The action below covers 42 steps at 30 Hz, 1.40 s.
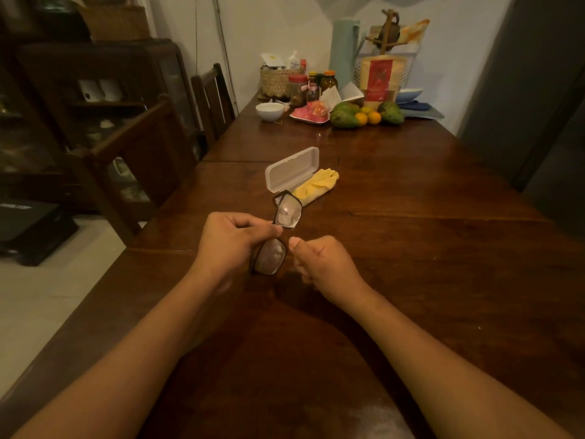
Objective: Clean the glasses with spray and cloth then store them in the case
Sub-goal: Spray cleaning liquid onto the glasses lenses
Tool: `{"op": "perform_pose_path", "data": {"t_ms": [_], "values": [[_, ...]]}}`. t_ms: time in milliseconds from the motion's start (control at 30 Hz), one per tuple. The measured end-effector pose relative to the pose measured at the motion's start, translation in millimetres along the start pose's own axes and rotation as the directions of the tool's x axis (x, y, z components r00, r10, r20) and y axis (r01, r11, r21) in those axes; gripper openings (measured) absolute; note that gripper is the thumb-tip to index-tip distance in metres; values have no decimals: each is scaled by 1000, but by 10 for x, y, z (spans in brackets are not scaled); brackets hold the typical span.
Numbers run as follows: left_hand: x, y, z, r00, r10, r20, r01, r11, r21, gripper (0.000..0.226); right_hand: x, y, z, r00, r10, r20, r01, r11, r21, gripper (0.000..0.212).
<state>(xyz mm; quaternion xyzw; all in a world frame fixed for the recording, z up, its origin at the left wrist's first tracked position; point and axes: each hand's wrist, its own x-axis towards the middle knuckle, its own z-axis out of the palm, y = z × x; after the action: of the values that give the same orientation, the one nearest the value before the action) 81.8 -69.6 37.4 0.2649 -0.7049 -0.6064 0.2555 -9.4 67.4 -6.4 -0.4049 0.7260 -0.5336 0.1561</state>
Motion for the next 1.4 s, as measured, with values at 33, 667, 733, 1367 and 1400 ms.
{"op": "perform_pose_path", "data": {"t_ms": [33, 667, 733, 1367, 1400], "values": [[-3, 6, 3, 1000, 5, -4, -5, 1000, -5, 9, 10, -8, 10, 1000, 10, 14, -10, 1000, -18, 61], [-2, -31, 43, 1000, -2, -22, 1, 998, -70, 11, 60, -18, 32, 996, 58, 74, -60, 998, 16, 53], [-4, -34, 37, 1000, -1, -17, 0, 997, -73, 12, 57, -6, 32, 996, 52, 73, -54, 998, 24, 54], [109, -111, -143, 992, 121, -24, -104, 921, 374, 7, 105, 115, -453, 987, 90, -131, -85, 995, 46, 53], [119, -123, -158, 991, 129, -30, -105, 903, 416, 7, 110, 142, -493, 985, 93, -145, -88, 995, 41, 49]]}}
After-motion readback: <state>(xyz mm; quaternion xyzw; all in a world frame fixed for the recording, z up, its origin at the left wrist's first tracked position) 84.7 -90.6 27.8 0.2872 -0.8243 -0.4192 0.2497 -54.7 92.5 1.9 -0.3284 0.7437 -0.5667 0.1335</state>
